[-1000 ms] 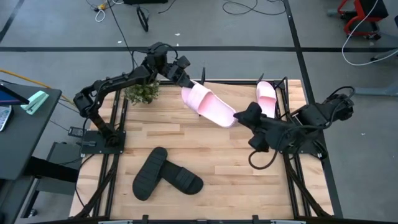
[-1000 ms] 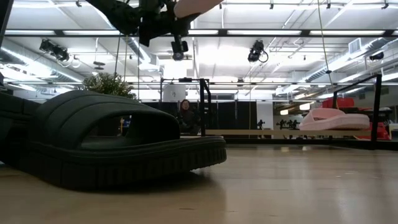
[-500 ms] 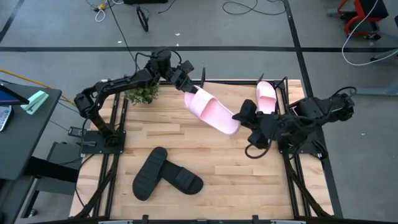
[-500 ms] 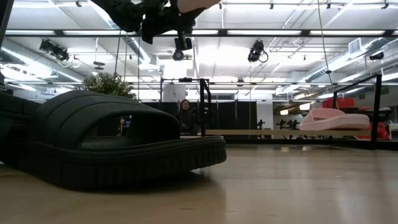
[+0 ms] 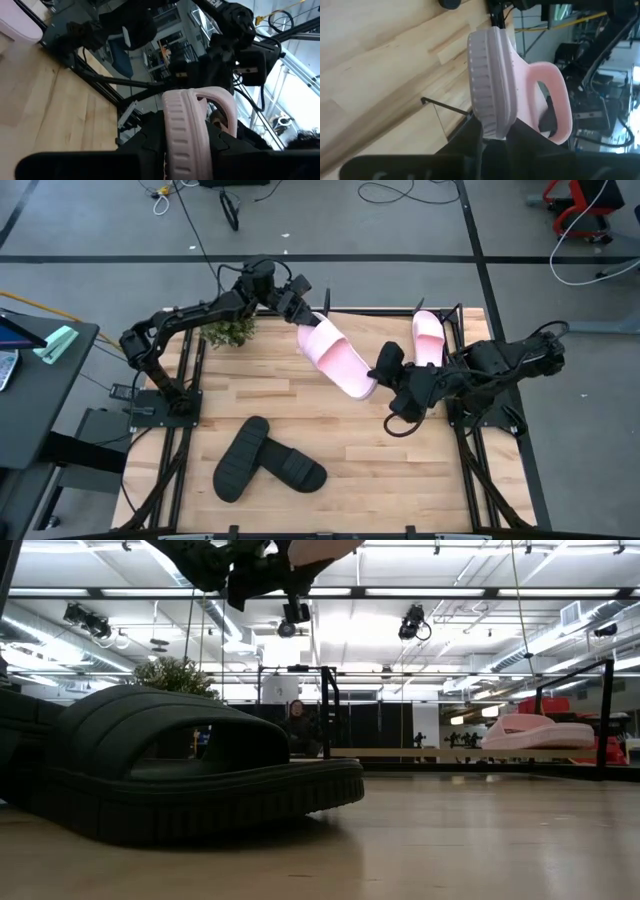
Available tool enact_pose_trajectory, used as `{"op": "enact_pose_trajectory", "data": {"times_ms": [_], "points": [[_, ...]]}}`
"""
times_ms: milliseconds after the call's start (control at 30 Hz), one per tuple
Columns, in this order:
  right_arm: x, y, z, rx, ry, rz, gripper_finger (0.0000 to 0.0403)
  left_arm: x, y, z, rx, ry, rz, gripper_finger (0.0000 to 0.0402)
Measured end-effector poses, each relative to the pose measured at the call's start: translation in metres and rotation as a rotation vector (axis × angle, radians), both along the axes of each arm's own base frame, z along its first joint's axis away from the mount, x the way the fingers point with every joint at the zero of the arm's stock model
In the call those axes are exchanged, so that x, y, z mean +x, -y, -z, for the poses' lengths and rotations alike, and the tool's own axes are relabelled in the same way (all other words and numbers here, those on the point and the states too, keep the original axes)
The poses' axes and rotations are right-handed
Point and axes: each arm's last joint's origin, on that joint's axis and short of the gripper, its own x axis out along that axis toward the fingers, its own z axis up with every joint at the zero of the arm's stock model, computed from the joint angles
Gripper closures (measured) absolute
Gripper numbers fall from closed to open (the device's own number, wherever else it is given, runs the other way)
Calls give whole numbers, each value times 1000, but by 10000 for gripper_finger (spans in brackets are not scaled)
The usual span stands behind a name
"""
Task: Pick and place slides into the shelf
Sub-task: Put the pink slide on the shelf
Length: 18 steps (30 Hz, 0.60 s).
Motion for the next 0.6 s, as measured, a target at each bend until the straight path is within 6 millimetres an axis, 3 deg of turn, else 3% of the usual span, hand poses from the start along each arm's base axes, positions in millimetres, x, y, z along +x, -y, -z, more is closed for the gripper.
{"op": "enact_pose_trajectory", "data": {"times_ms": [367, 600], "points": [[0, 6, -2, -56, 63, 146, 343, -14, -21, -9, 84, 97, -74, 318], [-1, 6, -2, -56, 61, 146, 344, -24, -33, -15, 135, 157, -119, 277]]}}
